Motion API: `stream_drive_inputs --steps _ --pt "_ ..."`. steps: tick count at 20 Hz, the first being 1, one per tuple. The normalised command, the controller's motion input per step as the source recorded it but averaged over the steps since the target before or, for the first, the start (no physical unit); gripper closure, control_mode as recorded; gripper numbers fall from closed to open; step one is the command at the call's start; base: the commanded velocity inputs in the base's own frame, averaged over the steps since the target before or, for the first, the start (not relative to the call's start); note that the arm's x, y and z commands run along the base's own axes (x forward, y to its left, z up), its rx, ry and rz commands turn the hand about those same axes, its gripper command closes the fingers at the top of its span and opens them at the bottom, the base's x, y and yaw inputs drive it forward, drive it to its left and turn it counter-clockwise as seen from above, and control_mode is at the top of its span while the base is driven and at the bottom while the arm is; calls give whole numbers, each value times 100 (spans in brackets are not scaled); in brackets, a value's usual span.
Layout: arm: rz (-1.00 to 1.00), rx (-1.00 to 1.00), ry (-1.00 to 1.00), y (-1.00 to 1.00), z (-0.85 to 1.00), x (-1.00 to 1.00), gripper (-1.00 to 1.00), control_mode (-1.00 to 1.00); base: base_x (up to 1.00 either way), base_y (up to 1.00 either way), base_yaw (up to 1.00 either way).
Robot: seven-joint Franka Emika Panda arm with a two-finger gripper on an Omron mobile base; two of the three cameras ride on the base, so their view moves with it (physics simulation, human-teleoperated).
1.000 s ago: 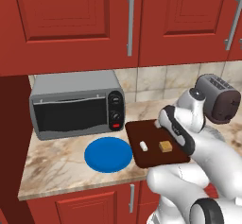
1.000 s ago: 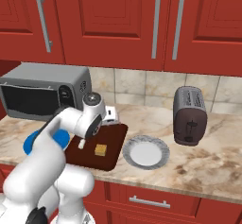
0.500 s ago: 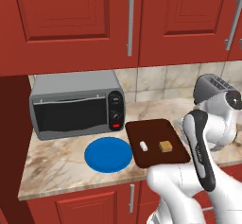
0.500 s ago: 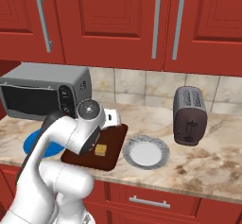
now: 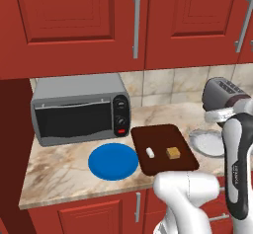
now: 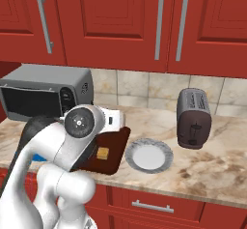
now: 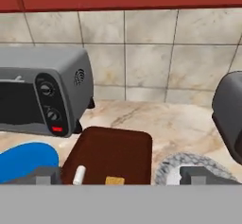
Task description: Move the dessert items from the plates to the tray.
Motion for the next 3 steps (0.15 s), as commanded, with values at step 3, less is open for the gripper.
stream_drive_inputs --steps 3 --pt "-9 -1 -5 31 89 -26 -100 -100 0 0 0"
